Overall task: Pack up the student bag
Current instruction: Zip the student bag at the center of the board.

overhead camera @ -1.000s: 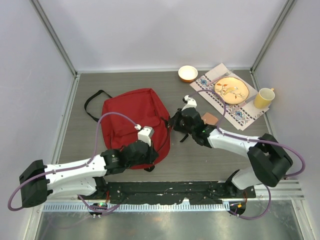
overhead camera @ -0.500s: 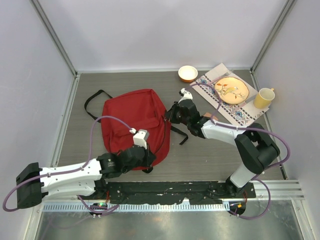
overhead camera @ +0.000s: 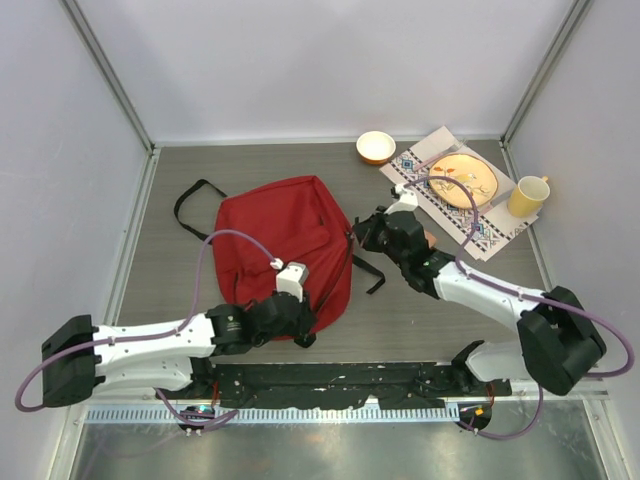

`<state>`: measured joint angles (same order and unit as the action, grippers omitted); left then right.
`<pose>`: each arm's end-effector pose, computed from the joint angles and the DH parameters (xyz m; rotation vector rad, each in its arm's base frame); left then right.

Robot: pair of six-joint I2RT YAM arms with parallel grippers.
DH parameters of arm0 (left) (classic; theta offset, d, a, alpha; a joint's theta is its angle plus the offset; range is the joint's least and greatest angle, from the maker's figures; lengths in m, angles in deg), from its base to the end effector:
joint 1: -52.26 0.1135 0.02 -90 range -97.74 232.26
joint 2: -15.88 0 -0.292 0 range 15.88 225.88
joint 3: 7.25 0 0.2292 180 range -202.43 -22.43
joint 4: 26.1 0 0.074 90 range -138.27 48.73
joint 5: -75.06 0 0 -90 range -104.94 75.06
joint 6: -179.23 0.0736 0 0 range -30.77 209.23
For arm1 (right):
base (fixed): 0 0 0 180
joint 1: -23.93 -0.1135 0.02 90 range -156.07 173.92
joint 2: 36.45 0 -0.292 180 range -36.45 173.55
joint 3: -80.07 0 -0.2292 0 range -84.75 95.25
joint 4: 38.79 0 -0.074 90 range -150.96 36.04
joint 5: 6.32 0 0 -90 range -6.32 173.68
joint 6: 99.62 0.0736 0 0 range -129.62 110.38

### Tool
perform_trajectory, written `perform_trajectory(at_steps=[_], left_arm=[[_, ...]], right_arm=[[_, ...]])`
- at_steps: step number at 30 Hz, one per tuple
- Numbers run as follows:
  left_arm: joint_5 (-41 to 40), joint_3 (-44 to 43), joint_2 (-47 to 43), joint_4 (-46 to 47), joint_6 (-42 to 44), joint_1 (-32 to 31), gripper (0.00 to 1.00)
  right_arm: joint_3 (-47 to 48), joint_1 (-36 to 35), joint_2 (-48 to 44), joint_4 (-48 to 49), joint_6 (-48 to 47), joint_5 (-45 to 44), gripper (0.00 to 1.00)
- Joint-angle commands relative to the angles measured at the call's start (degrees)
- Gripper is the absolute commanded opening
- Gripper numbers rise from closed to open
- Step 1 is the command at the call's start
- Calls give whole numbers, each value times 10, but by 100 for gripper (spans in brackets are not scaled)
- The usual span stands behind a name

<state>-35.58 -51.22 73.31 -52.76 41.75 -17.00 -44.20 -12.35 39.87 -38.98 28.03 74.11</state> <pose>0.0933 -0.1731 0.2142 0.2437 2.2996 -0.6923 0.2511 0.1692 0.2646 0.1387 1.9876 0.6924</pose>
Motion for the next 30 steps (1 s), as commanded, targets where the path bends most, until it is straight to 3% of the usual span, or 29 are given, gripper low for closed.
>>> perform_trajectory(at_steps=[1,4,10,16,19,22,23,26,30], left_arm=[[6,-39,29,-8,28,-4,28],[18,-62,48,-5,39,-4,32],[8,-93,32,-20,42,-4,71],[-102,-123,-26,-69,45,-4,98],[-159,-146,-35,-89,42,-1,100],[-163,-177,-26,-109,46,20,100],[-162,-186,-15,-115,43,33,99],[-148,-227,12,-159,31,62,100],[-142,-246,25,-185,14,85,99]], right_arm=[[-20,20,-46,1,-5,-87,1],[-33,21,-72,-15,-11,-99,1],[-50,23,-130,-66,-35,-120,4],[-85,22,-172,-77,-16,-51,1],[-96,22,-187,-81,1,-28,1],[-98,22,-197,-94,4,-47,14],[-94,22,-202,-101,1,-61,28],[-65,23,-206,-131,-26,-102,51],[-15,23,-195,-148,-35,-95,57]])
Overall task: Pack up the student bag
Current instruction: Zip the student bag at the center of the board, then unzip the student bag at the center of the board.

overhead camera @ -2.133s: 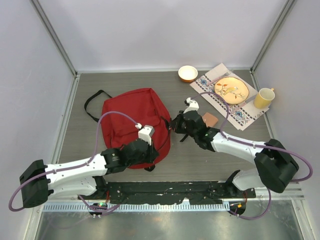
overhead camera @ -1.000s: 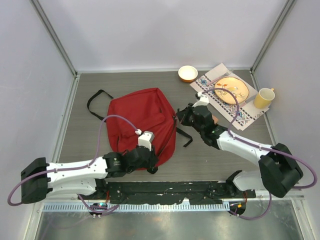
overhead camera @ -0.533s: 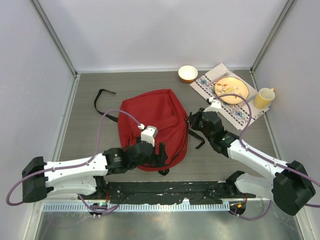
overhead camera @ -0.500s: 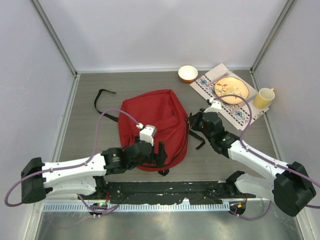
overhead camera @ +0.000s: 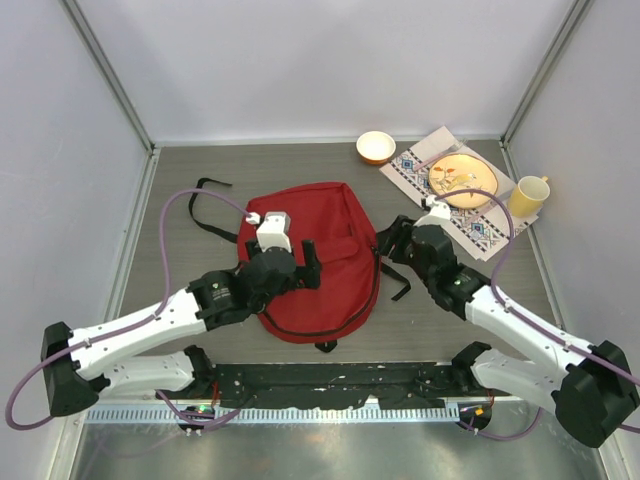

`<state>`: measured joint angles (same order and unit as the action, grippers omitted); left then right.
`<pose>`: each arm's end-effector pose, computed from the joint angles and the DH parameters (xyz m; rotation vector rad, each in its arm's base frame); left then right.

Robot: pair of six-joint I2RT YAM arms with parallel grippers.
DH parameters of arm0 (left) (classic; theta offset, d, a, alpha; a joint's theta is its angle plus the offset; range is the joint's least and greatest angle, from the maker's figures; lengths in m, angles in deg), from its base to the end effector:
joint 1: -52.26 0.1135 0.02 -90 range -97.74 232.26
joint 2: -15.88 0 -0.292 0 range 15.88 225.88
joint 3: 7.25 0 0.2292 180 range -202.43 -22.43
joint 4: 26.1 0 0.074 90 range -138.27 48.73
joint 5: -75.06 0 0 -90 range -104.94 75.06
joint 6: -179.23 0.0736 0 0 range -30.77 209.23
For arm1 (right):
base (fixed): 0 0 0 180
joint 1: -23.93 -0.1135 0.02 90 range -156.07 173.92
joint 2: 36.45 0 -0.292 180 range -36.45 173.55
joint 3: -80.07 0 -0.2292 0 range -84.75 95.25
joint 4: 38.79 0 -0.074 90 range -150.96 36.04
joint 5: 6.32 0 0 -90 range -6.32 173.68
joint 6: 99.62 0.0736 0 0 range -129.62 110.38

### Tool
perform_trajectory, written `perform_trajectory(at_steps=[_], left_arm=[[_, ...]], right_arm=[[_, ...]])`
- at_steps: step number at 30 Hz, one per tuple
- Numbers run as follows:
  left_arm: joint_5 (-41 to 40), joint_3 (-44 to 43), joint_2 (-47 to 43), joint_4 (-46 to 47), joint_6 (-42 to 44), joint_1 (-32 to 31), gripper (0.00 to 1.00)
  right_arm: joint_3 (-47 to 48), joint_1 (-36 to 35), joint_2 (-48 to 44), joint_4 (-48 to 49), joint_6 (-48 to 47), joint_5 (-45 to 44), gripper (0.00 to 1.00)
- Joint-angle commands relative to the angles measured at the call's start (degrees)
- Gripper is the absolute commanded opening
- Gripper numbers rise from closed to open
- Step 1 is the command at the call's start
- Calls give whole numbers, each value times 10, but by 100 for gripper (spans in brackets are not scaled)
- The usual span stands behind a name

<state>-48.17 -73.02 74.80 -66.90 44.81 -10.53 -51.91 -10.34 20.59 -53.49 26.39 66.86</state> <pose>0.1316 -0.1677 0.3152 0.0059 2.0986 -0.5210 0.1936 0.1061 0.2645 0.2225 1.9890 0.5078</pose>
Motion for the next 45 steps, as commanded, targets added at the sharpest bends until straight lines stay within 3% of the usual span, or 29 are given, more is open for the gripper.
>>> perform_trajectory(at_steps=[1,6,13,18,27,31,37,40,45], left_arm=[[-10,-26,10,-41,-19,27,100],[51,-21,10,-9,-27,73,100],[62,-34,23,-26,-26,87,100],[68,-18,9,-21,-29,89,100],[78,-13,3,-3,-16,93,100],[91,-28,25,3,-1,99,100],[116,-63,65,9,17,109,100],[133,-88,92,18,31,118,99],[171,-166,165,40,50,124,99]], right_arm=[[67,3,4,-17,-15,-16,57],[76,4,44,-13,24,32,57],[89,24,124,-8,49,62,57],[109,63,170,25,13,90,70],[119,114,275,73,-6,258,71],[87,115,281,129,26,307,58],[12,115,245,216,98,335,9],[-22,108,213,235,112,317,1],[-31,88,158,240,107,305,1]])
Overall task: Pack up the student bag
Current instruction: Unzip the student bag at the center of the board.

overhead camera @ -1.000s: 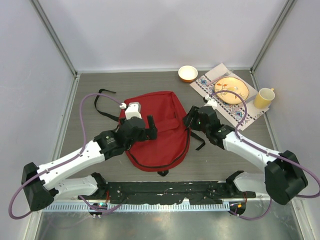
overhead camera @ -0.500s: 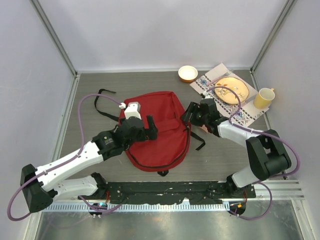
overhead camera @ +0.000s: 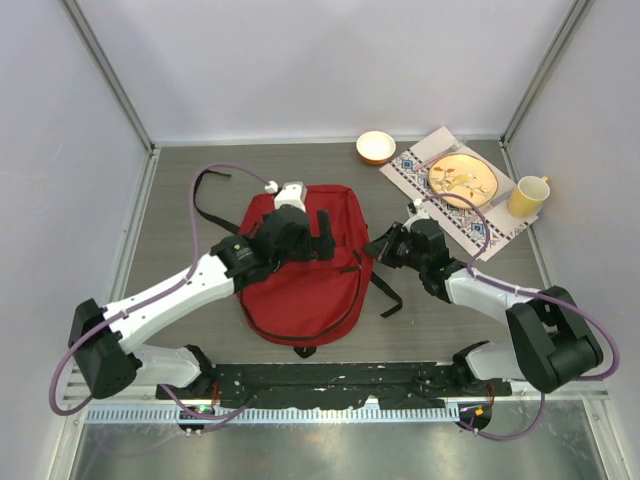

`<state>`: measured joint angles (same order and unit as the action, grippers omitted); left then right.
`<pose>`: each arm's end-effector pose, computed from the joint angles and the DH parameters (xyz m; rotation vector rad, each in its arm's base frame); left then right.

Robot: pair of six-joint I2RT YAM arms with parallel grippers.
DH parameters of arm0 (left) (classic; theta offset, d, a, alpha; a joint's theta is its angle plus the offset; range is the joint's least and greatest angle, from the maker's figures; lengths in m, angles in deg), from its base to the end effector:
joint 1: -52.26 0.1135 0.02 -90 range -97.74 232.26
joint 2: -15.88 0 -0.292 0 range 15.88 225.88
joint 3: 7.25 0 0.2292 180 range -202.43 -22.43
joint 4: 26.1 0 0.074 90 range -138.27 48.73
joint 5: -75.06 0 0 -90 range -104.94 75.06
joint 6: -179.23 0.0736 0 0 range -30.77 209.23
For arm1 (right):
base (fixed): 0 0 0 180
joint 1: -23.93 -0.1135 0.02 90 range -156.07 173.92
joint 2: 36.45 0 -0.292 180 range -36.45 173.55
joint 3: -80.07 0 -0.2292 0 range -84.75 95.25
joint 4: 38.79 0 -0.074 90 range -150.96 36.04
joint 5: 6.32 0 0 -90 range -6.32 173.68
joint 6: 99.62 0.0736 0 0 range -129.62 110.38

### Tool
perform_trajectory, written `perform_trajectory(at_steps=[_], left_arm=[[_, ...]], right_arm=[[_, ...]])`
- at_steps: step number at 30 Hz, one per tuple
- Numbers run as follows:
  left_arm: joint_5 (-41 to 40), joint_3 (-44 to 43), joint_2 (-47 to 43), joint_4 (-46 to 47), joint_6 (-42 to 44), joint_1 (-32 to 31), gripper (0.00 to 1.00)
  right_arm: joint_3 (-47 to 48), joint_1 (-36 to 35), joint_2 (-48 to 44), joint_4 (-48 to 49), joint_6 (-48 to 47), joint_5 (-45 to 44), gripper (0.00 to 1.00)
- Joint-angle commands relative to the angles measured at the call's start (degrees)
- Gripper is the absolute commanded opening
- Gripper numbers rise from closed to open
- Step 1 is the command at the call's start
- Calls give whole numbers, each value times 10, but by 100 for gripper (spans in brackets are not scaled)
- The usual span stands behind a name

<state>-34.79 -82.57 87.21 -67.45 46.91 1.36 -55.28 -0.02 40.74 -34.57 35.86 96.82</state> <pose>0.1891 -0.1930 0.3192 -0.0256 2.2290 -0.5314 0.2461 0.1276 0.2058 0.2618 2.1856 0.9546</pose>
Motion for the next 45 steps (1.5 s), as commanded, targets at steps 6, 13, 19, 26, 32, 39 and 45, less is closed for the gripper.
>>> perform_trajectory(at_steps=[6,13,19,26,32,39,45], left_arm=[[78,-170,163,10,53,4,94],[94,-176,198,7,40,4,72],[90,-186,222,2,48,4,58],[73,-222,260,-38,57,4,53],[64,-230,280,-37,54,4,48],[58,-250,305,-48,58,4,40],[57,-256,316,-54,59,4,27]], right_arm=[[3,-25,-69,38,15,-11,1],[2,-31,-91,28,15,-19,1],[9,-36,-95,25,11,-19,1],[16,-38,-95,22,10,-17,1],[23,-44,-100,18,5,-19,1],[27,-46,-105,9,-2,-22,1],[26,-47,-108,4,-4,-29,1]])
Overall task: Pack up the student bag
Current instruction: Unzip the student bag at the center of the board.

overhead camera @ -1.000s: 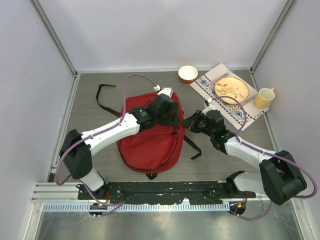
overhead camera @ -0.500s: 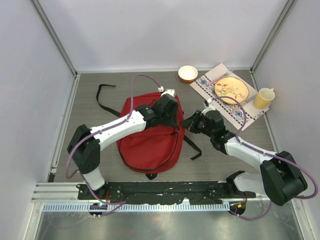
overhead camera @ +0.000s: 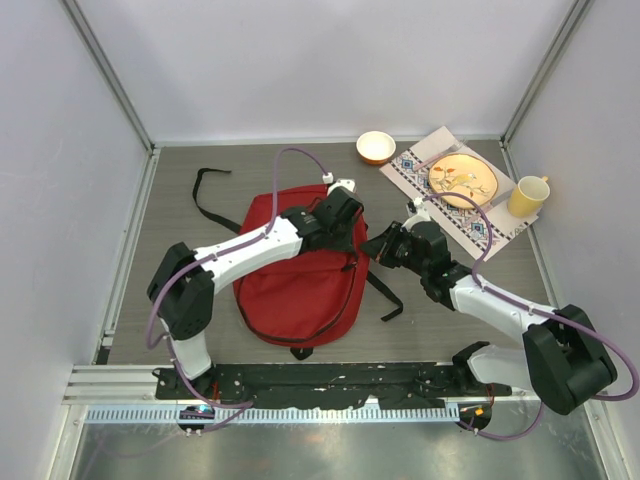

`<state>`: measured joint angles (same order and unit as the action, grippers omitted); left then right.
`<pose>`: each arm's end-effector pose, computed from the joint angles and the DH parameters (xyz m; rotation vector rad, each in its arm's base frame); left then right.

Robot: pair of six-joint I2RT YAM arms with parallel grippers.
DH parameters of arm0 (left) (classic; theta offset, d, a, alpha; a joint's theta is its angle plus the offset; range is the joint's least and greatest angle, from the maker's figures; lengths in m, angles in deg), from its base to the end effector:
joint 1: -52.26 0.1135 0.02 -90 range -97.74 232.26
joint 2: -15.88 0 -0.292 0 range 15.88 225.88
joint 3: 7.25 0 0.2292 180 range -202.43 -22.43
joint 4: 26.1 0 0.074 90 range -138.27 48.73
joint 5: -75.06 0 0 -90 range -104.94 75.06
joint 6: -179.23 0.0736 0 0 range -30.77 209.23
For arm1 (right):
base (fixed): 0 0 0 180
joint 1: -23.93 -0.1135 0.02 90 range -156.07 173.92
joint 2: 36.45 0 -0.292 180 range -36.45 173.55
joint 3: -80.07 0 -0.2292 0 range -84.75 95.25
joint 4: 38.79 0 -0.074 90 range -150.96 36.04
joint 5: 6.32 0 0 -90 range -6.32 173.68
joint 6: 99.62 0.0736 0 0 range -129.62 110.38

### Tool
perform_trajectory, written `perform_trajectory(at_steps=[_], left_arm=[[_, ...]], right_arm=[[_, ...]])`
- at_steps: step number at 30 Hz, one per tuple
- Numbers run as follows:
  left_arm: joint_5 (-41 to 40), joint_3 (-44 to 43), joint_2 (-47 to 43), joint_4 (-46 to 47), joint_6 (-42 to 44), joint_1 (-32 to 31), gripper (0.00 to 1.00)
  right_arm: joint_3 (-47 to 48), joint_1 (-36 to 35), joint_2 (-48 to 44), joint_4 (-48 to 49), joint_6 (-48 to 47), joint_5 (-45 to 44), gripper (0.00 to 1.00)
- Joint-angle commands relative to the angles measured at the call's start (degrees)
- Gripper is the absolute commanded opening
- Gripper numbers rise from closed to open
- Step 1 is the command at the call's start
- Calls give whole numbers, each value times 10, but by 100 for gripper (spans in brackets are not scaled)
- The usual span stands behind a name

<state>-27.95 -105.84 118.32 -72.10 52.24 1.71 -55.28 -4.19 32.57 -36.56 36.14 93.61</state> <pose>0.2705 -0.3026 0.2719 0.1881 2.4478 -0.4181 0.2233 0.1337 0.2364 0.1997 2.0839 0.9900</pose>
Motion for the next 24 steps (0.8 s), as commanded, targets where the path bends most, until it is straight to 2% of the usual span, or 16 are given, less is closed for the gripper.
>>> perform_trajectory(at_steps=[1,6,7,12,15,17,19,24], left_arm=[[-13,-23,6,-8,4,1,24],[-22,-20,4,-11,3,1,8],[-26,-20,4,-12,3,0,0],[-29,-1,-19,2,5,1,0],[-35,25,-49,21,6,1,0],[-43,43,-70,43,5,1,0],[-46,69,-97,59,1,1,0],[-53,116,-137,109,-18,1,0]], right_arm=[[27,-6,-27,24,-7,4,1],[28,-6,-27,20,-8,2,1],[28,-5,-27,20,-9,1,1],[30,-6,-27,-2,-13,-15,2],[36,-6,-34,-35,-17,-40,22],[39,-5,-42,-48,-22,-59,41],[44,-5,-60,-65,-23,-69,53],[36,-5,-84,-32,6,-24,57]])
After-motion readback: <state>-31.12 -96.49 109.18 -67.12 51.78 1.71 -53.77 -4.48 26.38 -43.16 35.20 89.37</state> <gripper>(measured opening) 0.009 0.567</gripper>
